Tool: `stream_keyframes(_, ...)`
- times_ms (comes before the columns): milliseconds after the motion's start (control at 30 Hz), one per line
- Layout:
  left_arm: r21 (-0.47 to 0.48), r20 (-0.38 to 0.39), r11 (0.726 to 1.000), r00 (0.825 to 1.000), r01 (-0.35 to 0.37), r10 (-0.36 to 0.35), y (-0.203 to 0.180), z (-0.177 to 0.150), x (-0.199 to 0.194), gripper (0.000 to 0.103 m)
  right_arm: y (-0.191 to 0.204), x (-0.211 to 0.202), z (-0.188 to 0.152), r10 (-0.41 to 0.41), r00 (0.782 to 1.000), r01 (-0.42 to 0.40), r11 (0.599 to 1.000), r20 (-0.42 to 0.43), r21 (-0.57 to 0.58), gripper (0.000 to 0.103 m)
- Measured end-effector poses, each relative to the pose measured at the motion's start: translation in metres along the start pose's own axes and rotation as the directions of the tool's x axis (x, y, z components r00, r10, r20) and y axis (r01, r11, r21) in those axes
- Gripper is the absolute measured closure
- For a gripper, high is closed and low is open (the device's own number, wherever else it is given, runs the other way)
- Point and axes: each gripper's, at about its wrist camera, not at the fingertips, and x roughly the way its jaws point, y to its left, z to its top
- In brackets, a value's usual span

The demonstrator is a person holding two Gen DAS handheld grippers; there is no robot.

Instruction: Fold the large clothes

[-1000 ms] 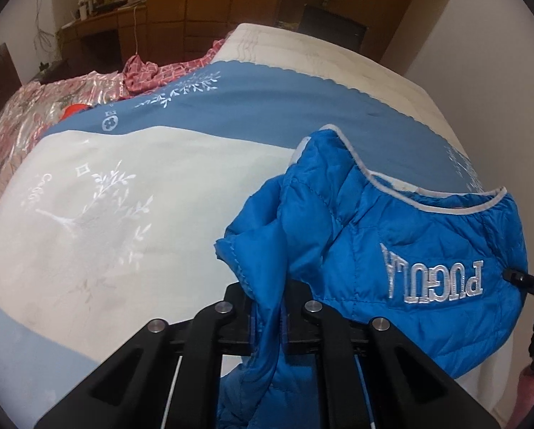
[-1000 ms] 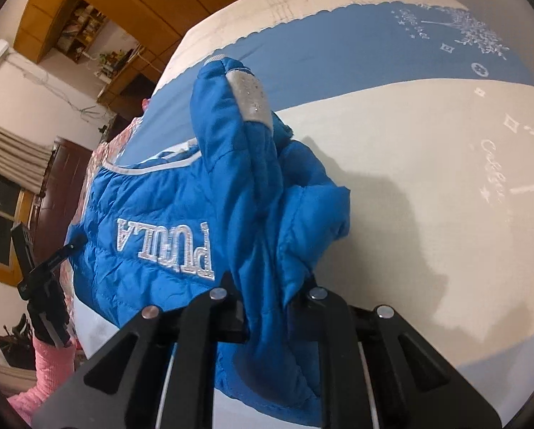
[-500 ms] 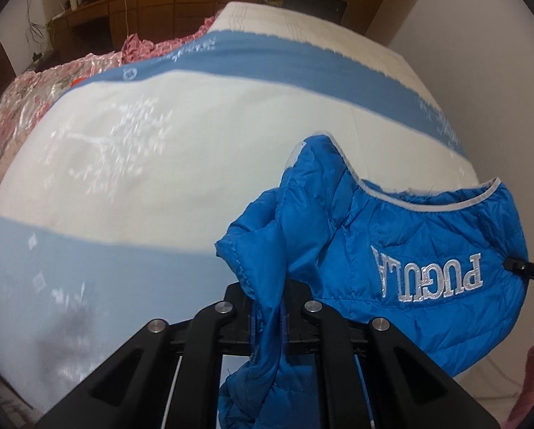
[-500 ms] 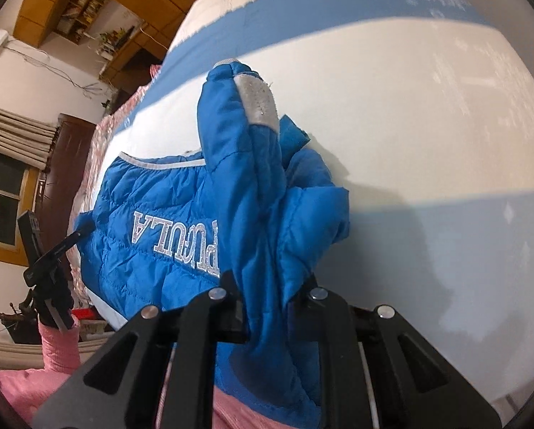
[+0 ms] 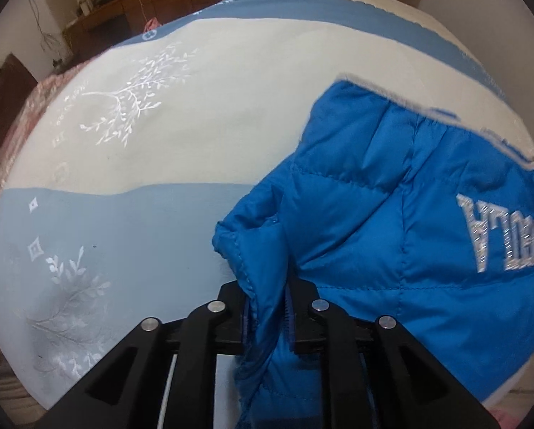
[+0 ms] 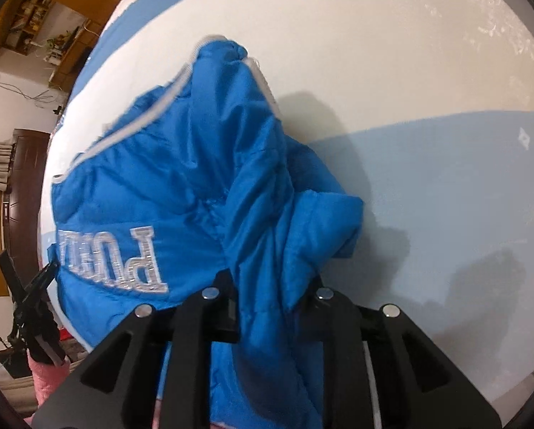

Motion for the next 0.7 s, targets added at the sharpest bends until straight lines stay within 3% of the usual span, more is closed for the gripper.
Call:
stream_keyframes(133,0.026,0.01,0.998,0.999,-0.049,0.048,-0.009,0.001,-0.001,0.088,0.004,-0.007,-0.006,-0.022,1.0,0.022,1.0,0.016,-0.015,0.078)
stream_keyframes(300,-0.027,0.015,1.0,1.0,-0.002,0.002,0.01,0.005,-0.029,0.081,0.014,-0.04,-0.025,-0.131,0.988,0.136,0.989,0.081,-0.056,0.067)
stream_keyframes(500,-0.052,0.106,0.998,0.994,-0.026,0.031,0.021,-0.002,-0.085,0.081,0.043,-0.089,-0.064,-0.261,0.939,0.299,0.941,0.223,-0.16,0.067)
stream_keyframes(600,-0.034,0.146,0.999,0.989,0.027,-0.021,0.008,-0.006,-0.102,0.081,0.054,-0.093,-0.073,-0.2,0.953,0.246,0.949,0.228,-0.195,0.067)
stream_keyframes(700,-0.002,0.13,0.999,0.99,0.052,-0.051,-0.011,-0.014,-0.094,0.081,0.064,-0.074,-0.076,-0.188,0.963,0.227,0.952,0.196,-0.205,0.072)
